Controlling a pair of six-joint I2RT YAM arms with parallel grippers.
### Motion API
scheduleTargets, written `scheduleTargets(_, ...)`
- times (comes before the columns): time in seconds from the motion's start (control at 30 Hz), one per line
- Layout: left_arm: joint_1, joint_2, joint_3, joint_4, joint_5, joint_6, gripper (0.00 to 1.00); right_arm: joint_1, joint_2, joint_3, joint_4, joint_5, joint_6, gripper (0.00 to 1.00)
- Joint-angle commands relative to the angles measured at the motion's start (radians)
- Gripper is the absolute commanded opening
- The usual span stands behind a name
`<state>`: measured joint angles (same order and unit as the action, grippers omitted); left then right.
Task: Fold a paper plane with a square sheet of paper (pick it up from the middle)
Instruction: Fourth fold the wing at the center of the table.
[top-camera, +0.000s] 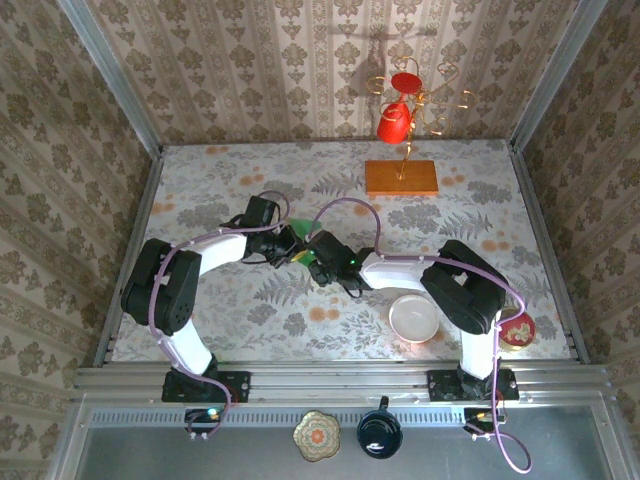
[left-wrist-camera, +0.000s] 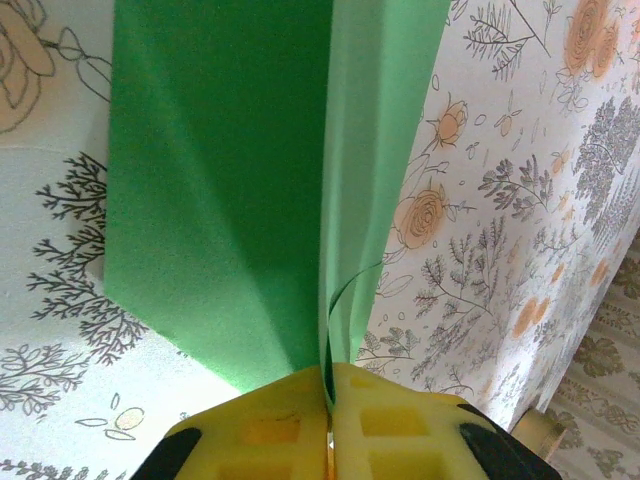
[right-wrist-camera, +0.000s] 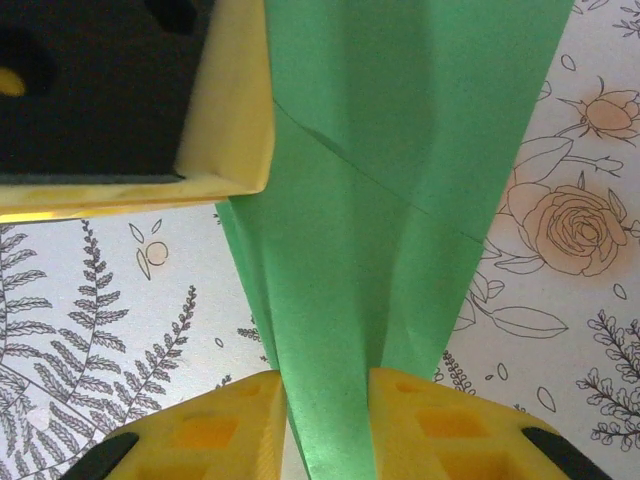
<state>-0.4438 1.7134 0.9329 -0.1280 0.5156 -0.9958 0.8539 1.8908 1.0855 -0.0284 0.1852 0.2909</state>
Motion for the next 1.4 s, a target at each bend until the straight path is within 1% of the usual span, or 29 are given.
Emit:
scheduleTargets(0.0, -0.004, 0.0, 0.021, -0.02, 0.012, -0.015, 0.11, 0.001, 0.024, 0.016, -0.009, 0.043, -0.017, 0.27)
scheduleTargets(0.13, -0.004, -0.001, 0.021, -0.026, 0.01, -0.013, 0.14, 0.001, 0.018, 0.006, -0.016, 0.043, -0.034, 0.24)
scheduleTargets(0.33, 0.027, 0.014, 0.029, -0.041, 0.006, 0.011, 0.21, 0.001, 0.001, -0.021, -0.005, 0.033, -0.05, 0.22)
scheduleTargets(0.5, 0.045, 0.046, 0.045, -0.042, 0.009, 0.028, 0.24, -0.001, 0.004, -0.03, 0.008, 0.023, -0.049, 0.18)
scheduleTargets(0.7, 0.047, 0.084, 0.055, -0.036, 0.031, 0.036, 0.29, -0.001, -0.004, -0.034, 0.015, 0.01, -0.052, 0.18)
scheduleTargets(0.83, 0.048, 0.097, 0.053, -0.018, 0.043, 0.028, 0.39, 0.0, -0.008, -0.042, 0.019, 0.003, -0.059, 0.18)
scheduleTargets(1.0, 0.049, 0.109, 0.068, -0.011, 0.052, 0.025, 0.45, -0.001, -0.009, -0.051, 0.024, -0.006, -0.067, 0.18)
scheduleTargets(1.07, 0.048, 0.115, 0.073, -0.012, 0.053, 0.025, 0.45, -0.001, -0.01, -0.053, 0.025, -0.006, -0.068, 0.18)
scheduleTargets(1.17, 0.048, 0.128, 0.08, -0.012, 0.058, 0.021, 0.42, -0.001, -0.012, -0.056, 0.028, -0.007, -0.071, 0.18)
scheduleTargets(1.37, 0.049, 0.141, 0.083, -0.008, 0.06, 0.014, 0.28, -0.001, -0.012, -0.058, 0.028, -0.006, -0.07, 0.18)
